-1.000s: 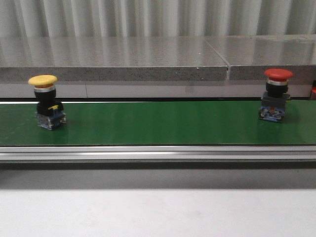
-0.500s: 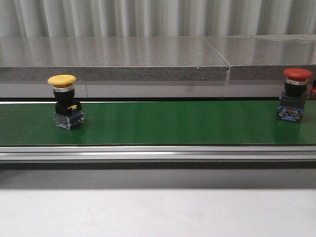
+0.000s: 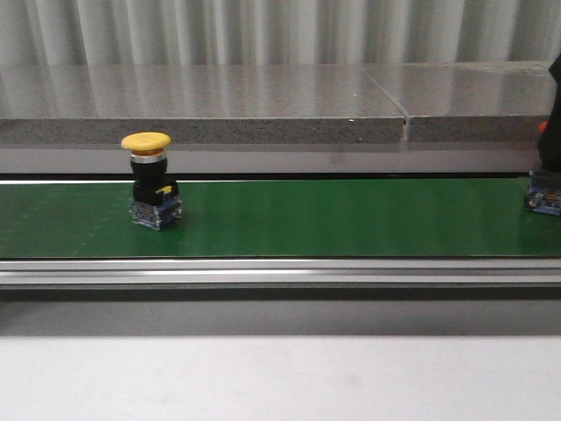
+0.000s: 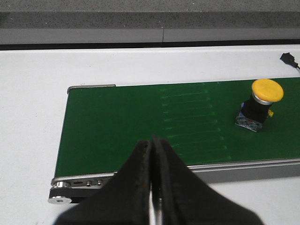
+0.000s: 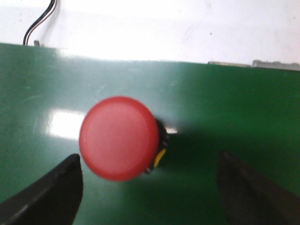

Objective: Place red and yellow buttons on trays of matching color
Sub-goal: 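Carry the red button into the red tray and lower it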

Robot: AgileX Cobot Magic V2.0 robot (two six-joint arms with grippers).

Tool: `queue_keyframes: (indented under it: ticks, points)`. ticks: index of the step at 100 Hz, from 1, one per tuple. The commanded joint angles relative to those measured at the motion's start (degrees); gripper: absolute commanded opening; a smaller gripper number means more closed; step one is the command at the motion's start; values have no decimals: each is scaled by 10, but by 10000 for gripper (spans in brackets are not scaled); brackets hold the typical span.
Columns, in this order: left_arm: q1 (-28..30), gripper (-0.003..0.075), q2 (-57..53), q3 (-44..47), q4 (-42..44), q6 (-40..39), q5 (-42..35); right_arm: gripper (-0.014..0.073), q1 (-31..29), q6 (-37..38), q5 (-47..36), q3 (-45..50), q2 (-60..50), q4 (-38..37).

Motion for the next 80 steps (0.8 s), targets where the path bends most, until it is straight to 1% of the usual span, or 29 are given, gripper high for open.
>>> queue_keyframes:
  ticks: [1,11,18,25,37,42,46,53,69,80]
  points:
    - [-5,-20,0,-14,-16,0,-41,587,0,-1,-43,-28,2,9]
    - [-5,-20,0,-14,-16,0,-41,584,0,-1,-55,-33,21,9]
    - [-5,-20,0,-14,-16,0,-41,552,0,-1,-56,-33,31,9]
    - [-5,-20,0,-14,-16,0,-41,464,0,-1,-59,-33,37,9]
    - [-5,-20,0,-14,-16,0,-41,250,0,-1,-63,-35,38,9]
    - [-5,-20,0,-14,-16,0,-41,189,0,-1,-57,-39,38,9]
    - [-5,-20,0,-14,-16,0,-41,156,0,-1,-52,-42,38,9]
    - [-5,-20,0,-14,-16,0,-41,134,0,-1,-40,-49,38,9]
    - [-5,-20,0,-14,-16,0,-41,134,-2,-1,-2,-79,37,8]
    - [-5,-20,0,-14,-16,0,-41,134,-19,-1,21,-108,37,8]
